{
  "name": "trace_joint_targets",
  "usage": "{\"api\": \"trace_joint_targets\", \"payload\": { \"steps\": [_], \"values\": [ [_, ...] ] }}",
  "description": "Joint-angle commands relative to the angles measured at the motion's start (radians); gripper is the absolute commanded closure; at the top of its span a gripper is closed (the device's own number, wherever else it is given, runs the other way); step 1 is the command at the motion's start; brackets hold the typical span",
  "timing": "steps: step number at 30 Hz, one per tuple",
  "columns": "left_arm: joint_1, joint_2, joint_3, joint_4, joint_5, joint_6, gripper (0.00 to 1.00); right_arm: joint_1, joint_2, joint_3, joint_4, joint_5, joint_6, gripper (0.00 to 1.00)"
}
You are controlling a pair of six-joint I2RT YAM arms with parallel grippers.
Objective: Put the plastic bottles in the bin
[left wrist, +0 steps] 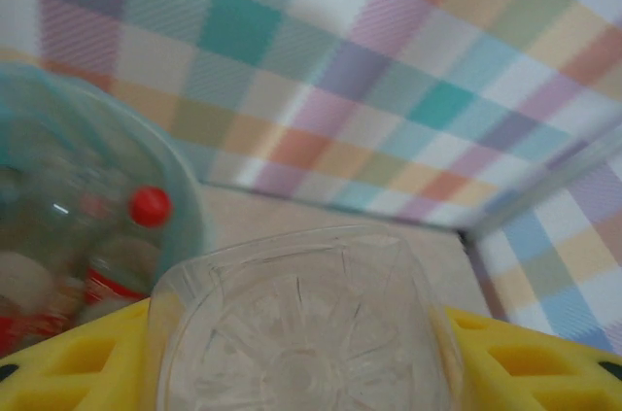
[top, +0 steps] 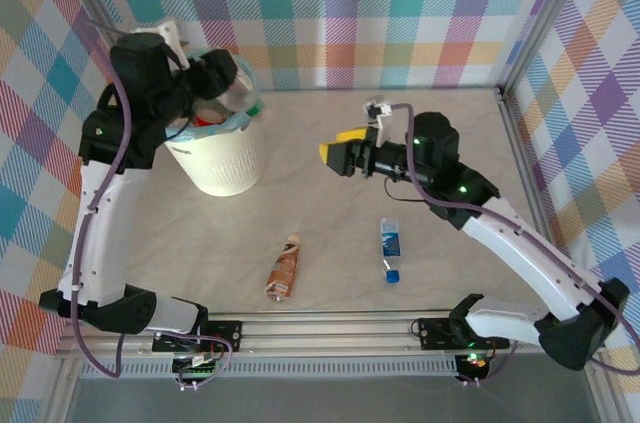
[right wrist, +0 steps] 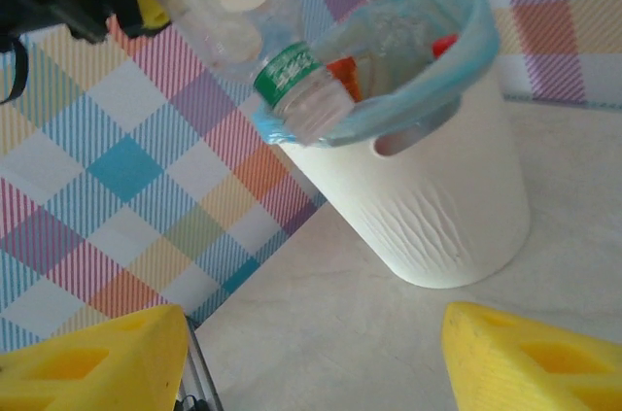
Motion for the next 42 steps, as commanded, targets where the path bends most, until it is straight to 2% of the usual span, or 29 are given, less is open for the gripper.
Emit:
{"api": "trace_joint_targets", "payload": {
  "steps": [1, 10, 17, 19, 22, 24, 36, 42],
  "values": [
    [0.067, 0.042, 0.088, -0.028, -0.033, 0.104, 0.44, 0.051, 0.080, 0.092, 0.011, 0.016, -0.034, 0.31],
    [0.151, 0.137, 0.085, -0.004, -0.114, 0.294, 0.42, 0.151, 0.287, 0.287, -0.045, 0.012, -0.055, 0.32],
    [0.163, 0.138, -0.022, 0.016, -0.110, 0.331, 0.37, 0.172, 0.325, 0.305, -0.075, 0.018, -0.069, 0.32],
    [0.164, 0.137, -0.057, 0.010, -0.107, 0.332, 0.32, 0.172, 0.327, 0.304, -0.087, 0.020, -0.074, 0.32],
    [0.164, 0.110, -0.129, 0.033, -0.106, 0.313, 0.16, 0.172, 0.327, 0.298, -0.092, 0.022, -0.084, 0.32],
    [0.163, 0.094, -0.163, 0.052, -0.107, 0.305, 0.11, 0.173, 0.325, 0.297, -0.095, 0.023, -0.089, 0.32],
    [0.164, 0.097, -0.159, 0.038, -0.080, 0.285, 0.16, 0.174, 0.324, 0.297, -0.125, 0.027, -0.098, 0.31],
    [0.157, 0.080, -0.082, -0.008, -0.036, 0.277, 0.19, 0.173, 0.301, 0.314, -0.277, 0.123, -0.105, 0.28]
  ]
}}
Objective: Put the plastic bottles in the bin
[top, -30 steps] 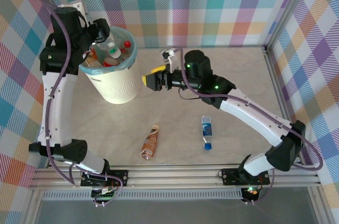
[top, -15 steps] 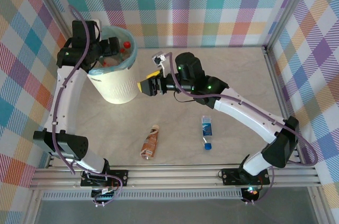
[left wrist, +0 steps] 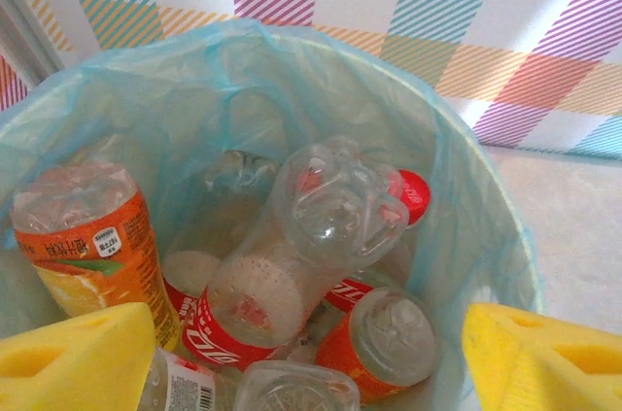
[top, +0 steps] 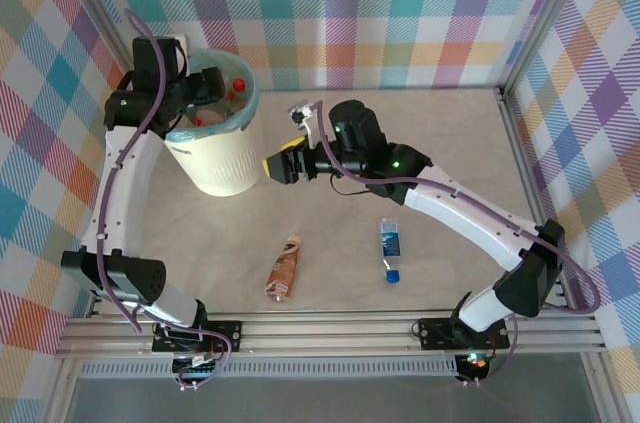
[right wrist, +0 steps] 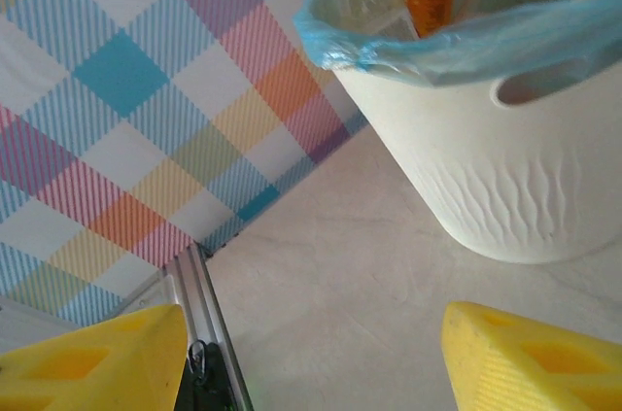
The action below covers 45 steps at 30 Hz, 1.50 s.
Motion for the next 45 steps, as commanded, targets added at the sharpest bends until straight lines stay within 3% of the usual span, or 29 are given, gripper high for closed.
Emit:
{"api": "trace_joint_targets", "payload": {
  "steps": [1, 7, 14, 18, 23, 35, 45],
  "values": [
    [-0.004, -0.063, 0.053, -0.015, 0.040, -0.015, 0.19, 0.003, -0.033, 0.022, -0.127, 0.092, -0.026, 0.27],
    [-0.180, -0.162, -0.033, 0.010, -0.009, 0.010, 0.20, 0.003, -0.175, -0.151, -0.257, 0.261, -0.011, 0.25],
    [-0.469, -0.307, -0.335, 0.187, -0.035, 0.044, 0.20, -0.004, -0.368, -0.367, -0.488, 0.505, 0.113, 0.19],
    [-0.587, -0.364, -0.472, 0.280, 0.006, 0.056, 0.20, -0.018, -0.473, -0.502, -0.601, 0.557, 0.232, 0.17],
    [-0.717, -0.345, -0.581, 0.321, -0.026, 0.007, 0.20, -0.046, -0.550, -0.650, -0.698, 0.546, 0.384, 0.16],
    [-0.924, -0.160, -0.624, 0.359, -0.076, -0.162, 0.20, -0.081, -0.518, -0.819, -0.555, 0.474, 0.449, 0.23],
    [-0.951, -0.065, -0.637, 0.343, -0.102, -0.290, 0.15, -0.112, -0.348, -0.853, -0.379, 0.465, 0.407, 0.21]
  ]
}}
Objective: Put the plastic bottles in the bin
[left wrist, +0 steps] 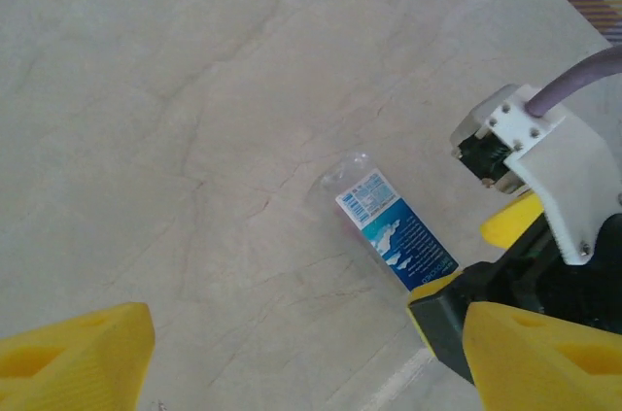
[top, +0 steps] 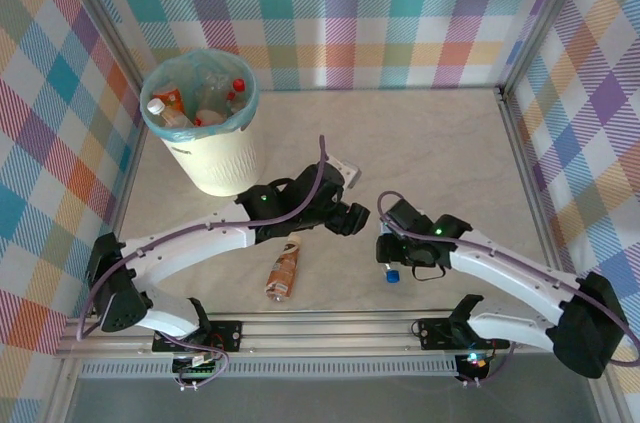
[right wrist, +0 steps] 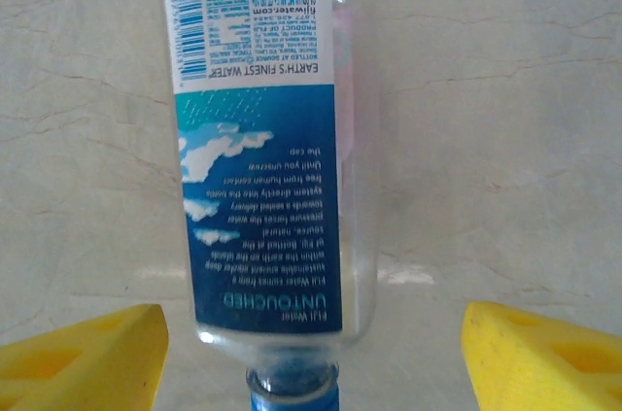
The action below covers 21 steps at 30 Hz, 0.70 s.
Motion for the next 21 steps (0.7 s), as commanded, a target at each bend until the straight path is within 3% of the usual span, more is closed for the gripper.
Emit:
{"api": "trace_joint_targets", "payload": {
  "steps": [1, 6, 13, 21],
  "values": [
    [-0.013, 0.040, 0.006, -0.025, -0.051, -0.088, 0.15, -0.015, 0.054, -0.015, 0.085, -0.020, -0.018, 0.21],
    [-0.010, 0.097, 0.041, -0.121, -0.105, -0.155, 0.14, -0.036, 0.145, -0.012, 0.122, -0.038, -0.037, 0.22],
    [0.035, 0.109, 0.032, -0.161, -0.092, -0.241, 0.14, -0.047, 0.222, -0.003, 0.134, -0.064, -0.064, 0.36],
    [0.101, 0.036, 0.026, -0.168, -0.047, -0.265, 0.14, -0.048, 0.118, 0.018, 0.085, -0.069, -0.098, 0.44]
  ]
}}
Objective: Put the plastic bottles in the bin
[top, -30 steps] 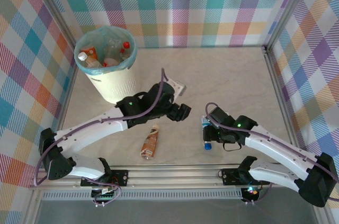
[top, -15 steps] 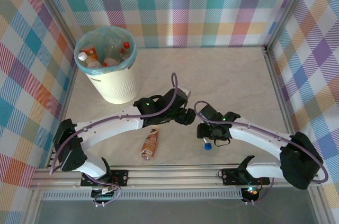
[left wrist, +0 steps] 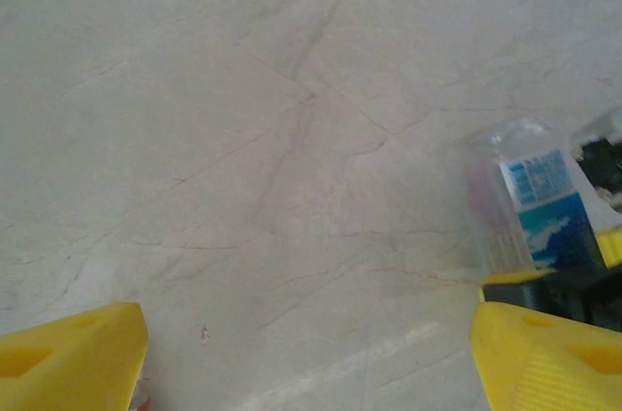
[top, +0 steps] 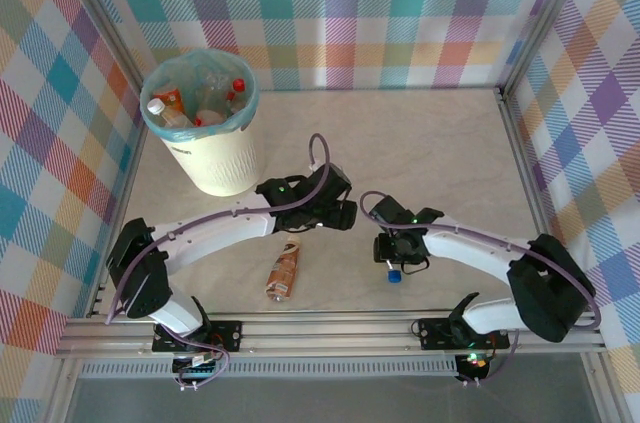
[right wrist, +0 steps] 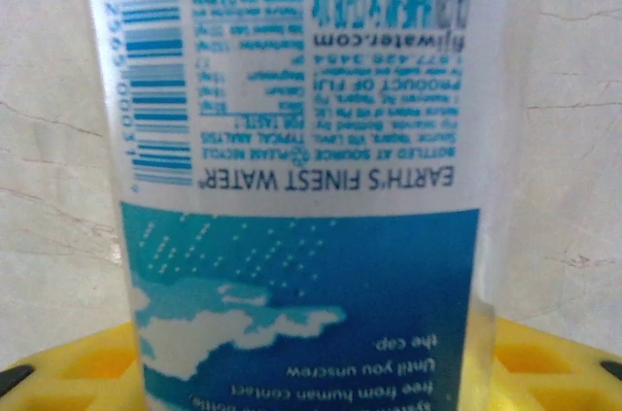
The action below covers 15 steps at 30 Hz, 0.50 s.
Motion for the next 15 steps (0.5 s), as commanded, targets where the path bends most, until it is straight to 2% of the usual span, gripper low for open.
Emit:
{"api": "trace_joint_targets", "payload": {
  "steps": [1, 11, 15],
  "values": [
    [0.032, -0.084, 0.014, -0.017, 0.045, -0.029, 0.14, -0.004, -0.090, 0.031, -0.025, -0.026, -0.052, 0.44],
    [0.074, -0.221, 0.091, 0.103, 0.315, 0.040, 0.09, -0.004, -0.473, 0.031, 0.200, -0.195, -0.195, 0.47],
    [0.073, -0.223, 0.118, 0.143, 0.453, 0.034, 0.09, -0.003, -0.554, 0.048, 0.270, -0.228, -0.214, 0.49]
  ]
}}
